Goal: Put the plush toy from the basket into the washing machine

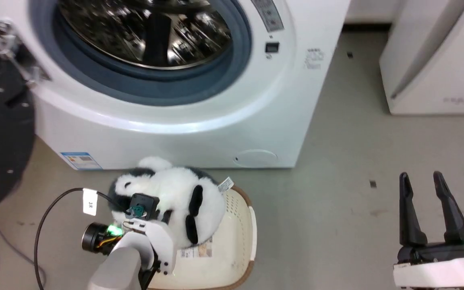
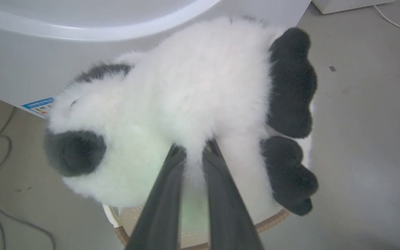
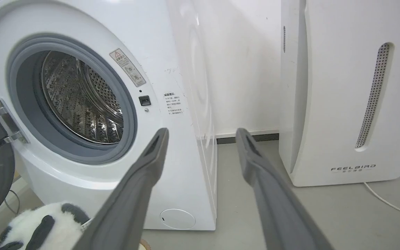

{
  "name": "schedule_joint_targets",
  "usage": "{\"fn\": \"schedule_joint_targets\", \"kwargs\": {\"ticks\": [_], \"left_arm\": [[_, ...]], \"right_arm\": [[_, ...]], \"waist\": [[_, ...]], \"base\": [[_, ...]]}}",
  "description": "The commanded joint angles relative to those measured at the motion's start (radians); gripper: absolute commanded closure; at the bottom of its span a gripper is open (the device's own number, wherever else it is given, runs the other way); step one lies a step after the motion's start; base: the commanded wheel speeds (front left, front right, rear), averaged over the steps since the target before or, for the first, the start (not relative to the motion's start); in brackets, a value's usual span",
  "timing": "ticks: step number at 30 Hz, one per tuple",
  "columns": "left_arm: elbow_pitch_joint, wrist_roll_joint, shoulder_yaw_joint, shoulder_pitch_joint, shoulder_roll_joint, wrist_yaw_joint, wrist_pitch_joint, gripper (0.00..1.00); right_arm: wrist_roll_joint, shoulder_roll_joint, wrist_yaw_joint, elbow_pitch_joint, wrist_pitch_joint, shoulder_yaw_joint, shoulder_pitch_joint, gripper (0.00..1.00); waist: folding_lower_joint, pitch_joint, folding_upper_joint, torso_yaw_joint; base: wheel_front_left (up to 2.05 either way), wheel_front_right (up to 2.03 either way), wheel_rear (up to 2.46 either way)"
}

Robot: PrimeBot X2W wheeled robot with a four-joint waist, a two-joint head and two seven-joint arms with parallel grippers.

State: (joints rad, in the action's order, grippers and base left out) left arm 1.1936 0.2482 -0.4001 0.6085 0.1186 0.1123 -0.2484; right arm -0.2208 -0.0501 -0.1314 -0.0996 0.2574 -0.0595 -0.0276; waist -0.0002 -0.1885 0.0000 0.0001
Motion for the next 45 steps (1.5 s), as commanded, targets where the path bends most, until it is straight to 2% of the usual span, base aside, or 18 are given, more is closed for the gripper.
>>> {"fn": "schedule_joint_targets", "kwargs": {"ticks": [1, 7, 12, 20, 26, 33, 35, 45], "left_arm": [[-0.019, -0.001, 0.002, -0.010, 0.005, -0.010, -0.011, 1.00], [-0.235, -0.014, 0.030, -0.052, 0.027, -0.070, -0.013, 1.00], [-0.387, -0.021, 0.068, -0.075, 0.045, -0.104, -0.013, 1.00], [-0.521, -0.035, 0.146, -0.012, 0.063, -0.152, -0.013, 1.00], [-0.548, -0.051, 0.200, 0.108, 0.087, -0.172, -0.013, 1.00], [-0.535, -0.069, 0.268, 0.300, 0.152, -0.187, -0.013, 1.00], [-0.509, -0.081, 0.288, 0.414, 0.195, -0.193, -0.013, 1.00], [-0.421, -0.101, 0.322, 0.695, 0.310, -0.192, -0.013, 1.00]], "right_arm": [[0.001, 0.000, 0.001, 0.003, 0.004, -0.001, -0.013, 0.00], [0.003, 0.000, 0.001, 0.001, 0.004, -0.001, -0.024, 0.00], [0.001, 0.000, 0.001, -0.005, 0.004, 0.008, -0.020, 0.00], [-0.008, 0.000, 0.001, -0.015, 0.004, 0.016, 0.026, 0.00], [-0.019, 0.000, 0.001, -0.024, 0.004, 0.028, 0.081, 0.00], [-0.051, 0.000, 0.001, -0.033, 0.004, 0.046, 0.155, 0.00], [-0.074, 0.000, 0.001, -0.037, 0.004, 0.056, 0.189, 0.00], [-0.131, 0.000, 0.001, -0.046, 0.004, 0.067, 0.245, 0.00]], "waist": [[0.0002, 0.027, 0.0000, 0.023], [0.0002, 0.044, 0.0000, 0.029], [0.0002, 0.033, 0.0000, 0.014], [0.0002, -0.048, 0.0000, -0.035], [0.0002, -0.154, 0.0000, -0.092], [0.0002, -0.301, 0.0000, -0.176], [0.0002, -0.373, 0.0000, -0.224], [0.0002, -0.518, 0.0000, -0.320]], "base": [[0.00, 0.00, 0.00], [0.00, 0.00, 0.00], [0.00, 0.00, 0.00], [0.00, 0.00, 0.00], [0.00, 0.00, 0.00], [0.00, 0.00, 0.00], [0.00, 0.00, 0.00], [0.00, 0.00, 0.00]]}}
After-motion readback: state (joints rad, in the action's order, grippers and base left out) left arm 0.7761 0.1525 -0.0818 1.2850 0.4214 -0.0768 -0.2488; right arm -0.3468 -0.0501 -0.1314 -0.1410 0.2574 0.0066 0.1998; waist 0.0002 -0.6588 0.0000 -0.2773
